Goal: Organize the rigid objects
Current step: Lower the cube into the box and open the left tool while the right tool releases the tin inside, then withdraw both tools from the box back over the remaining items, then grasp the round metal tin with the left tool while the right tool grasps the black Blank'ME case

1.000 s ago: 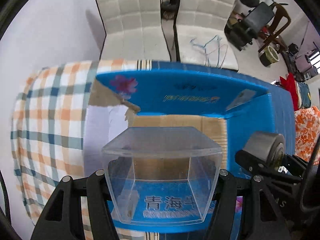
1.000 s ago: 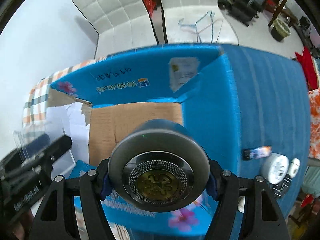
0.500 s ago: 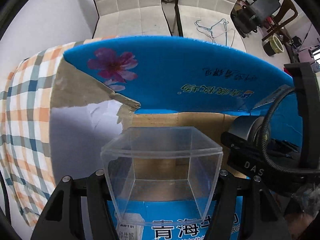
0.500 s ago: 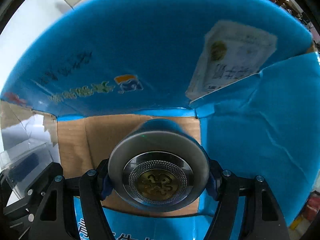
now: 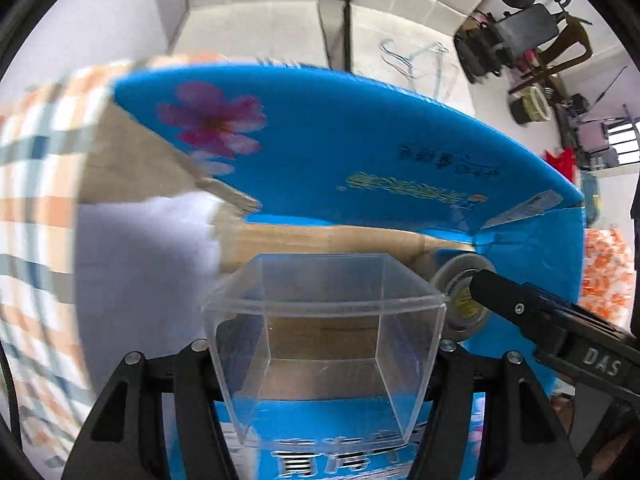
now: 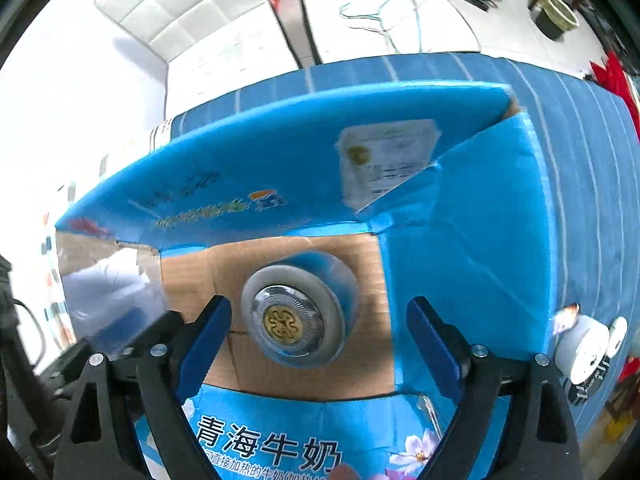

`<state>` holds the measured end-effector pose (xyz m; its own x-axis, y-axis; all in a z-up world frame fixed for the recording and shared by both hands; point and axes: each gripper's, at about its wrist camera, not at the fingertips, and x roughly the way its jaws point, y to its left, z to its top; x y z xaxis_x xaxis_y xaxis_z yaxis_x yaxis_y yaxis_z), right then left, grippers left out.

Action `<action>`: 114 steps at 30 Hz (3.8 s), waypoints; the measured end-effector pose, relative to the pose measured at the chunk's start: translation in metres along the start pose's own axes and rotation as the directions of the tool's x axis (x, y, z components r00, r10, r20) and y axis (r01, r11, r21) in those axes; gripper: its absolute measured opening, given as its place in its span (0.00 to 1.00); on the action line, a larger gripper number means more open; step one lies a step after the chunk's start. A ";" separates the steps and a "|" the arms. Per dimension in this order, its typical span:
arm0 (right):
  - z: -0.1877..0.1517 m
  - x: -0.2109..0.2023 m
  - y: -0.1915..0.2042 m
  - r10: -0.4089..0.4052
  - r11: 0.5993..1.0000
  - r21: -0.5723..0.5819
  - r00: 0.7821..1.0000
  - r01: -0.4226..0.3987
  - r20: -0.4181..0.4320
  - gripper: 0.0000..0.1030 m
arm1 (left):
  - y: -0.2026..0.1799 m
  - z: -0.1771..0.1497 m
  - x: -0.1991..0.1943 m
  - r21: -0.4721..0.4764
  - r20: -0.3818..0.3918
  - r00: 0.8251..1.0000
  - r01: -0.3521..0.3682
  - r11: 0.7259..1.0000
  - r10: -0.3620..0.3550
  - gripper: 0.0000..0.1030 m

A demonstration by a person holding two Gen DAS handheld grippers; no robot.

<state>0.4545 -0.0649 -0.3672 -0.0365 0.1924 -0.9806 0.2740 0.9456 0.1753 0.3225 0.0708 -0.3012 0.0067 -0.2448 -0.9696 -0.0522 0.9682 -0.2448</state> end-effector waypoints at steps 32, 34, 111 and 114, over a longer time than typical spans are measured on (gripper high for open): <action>-0.044 -0.047 -0.009 -0.079 0.995 -0.053 0.993 0.085 0.092 1.00 | -0.002 -0.010 -0.016 0.032 0.026 0.992 -0.121 0.992 0.120 1.00; -0.060 -0.052 -0.008 -0.086 0.993 -0.078 0.991 0.094 0.104 1.00 | 0.002 -0.021 -0.025 0.037 0.059 0.987 -0.153 0.988 0.150 1.00; -0.149 -0.017 -0.366 -0.115 0.975 0.192 0.993 0.116 -0.012 0.77 | -0.313 -0.185 0.147 0.354 -0.030 0.965 -0.234 0.905 0.262 1.00; -0.154 -0.018 -0.373 -0.128 0.974 0.185 0.991 0.133 -0.039 0.75 | -0.318 -0.186 0.150 0.356 -0.028 0.968 -0.224 0.907 0.250 1.00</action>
<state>0.2053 -0.3805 -0.4015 -0.1089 0.0803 -0.9908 0.4402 0.8976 0.0243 0.1539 -0.2834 -0.3678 -0.0349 0.0035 -0.9994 0.3065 0.9518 -0.0073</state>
